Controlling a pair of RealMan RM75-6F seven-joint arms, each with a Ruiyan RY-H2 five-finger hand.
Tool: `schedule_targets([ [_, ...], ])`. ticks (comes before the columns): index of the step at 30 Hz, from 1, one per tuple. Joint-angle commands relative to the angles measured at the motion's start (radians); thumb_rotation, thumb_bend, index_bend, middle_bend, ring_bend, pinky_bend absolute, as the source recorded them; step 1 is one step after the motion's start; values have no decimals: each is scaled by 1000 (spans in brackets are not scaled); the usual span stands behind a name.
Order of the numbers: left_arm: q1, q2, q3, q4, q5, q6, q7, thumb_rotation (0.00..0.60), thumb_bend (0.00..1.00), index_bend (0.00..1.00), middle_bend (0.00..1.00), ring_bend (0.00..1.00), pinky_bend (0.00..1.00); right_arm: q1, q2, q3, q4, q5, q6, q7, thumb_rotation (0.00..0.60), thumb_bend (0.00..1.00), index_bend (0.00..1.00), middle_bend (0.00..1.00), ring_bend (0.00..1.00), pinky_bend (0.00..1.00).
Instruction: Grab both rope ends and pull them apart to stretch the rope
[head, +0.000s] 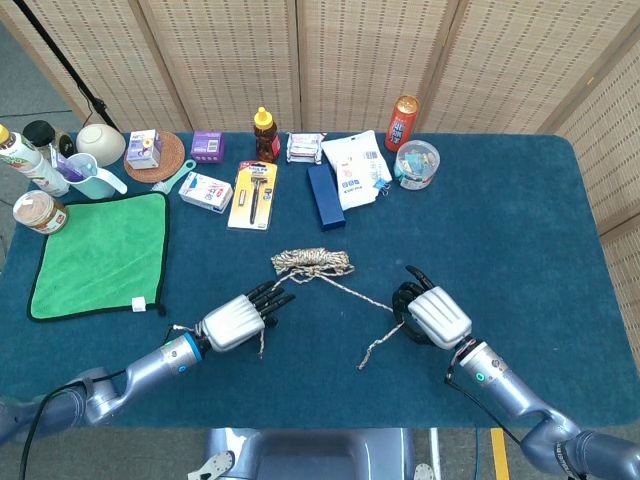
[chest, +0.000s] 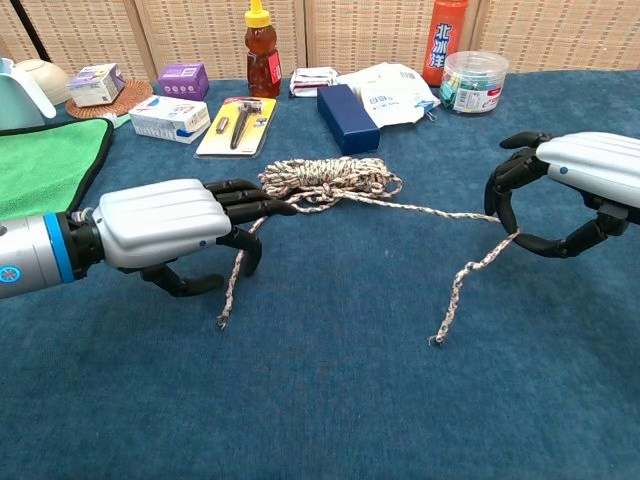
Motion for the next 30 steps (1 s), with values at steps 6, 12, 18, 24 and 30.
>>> schedule_targets([
  [6,9,-8,-3,16,-4,24,-10,600,432,327,0,0,0,-1,-2,0,4,0,-1,1,600,434,689,382,274,0],
  [12,15,-20,4,30,0,31,-10,600,433,342,0,0,0,-3,-2,-1,6,1,-1,1,600,433,689,382,275,0],
  [18,23,-36,4,48,-2,43,-8,600,433,373,0,0,0,-5,-1,-2,5,1,-1,2,600,433,689,382,276,0],
  [24,34,-52,1,65,-5,62,-6,600,433,406,0,0,0,-6,-2,-3,8,1,-2,4,600,433,690,384,278,0],
  [30,41,-64,0,78,-5,78,-8,600,433,416,0,0,0,-7,-2,-4,10,-1,0,7,600,433,691,384,279,0],
])
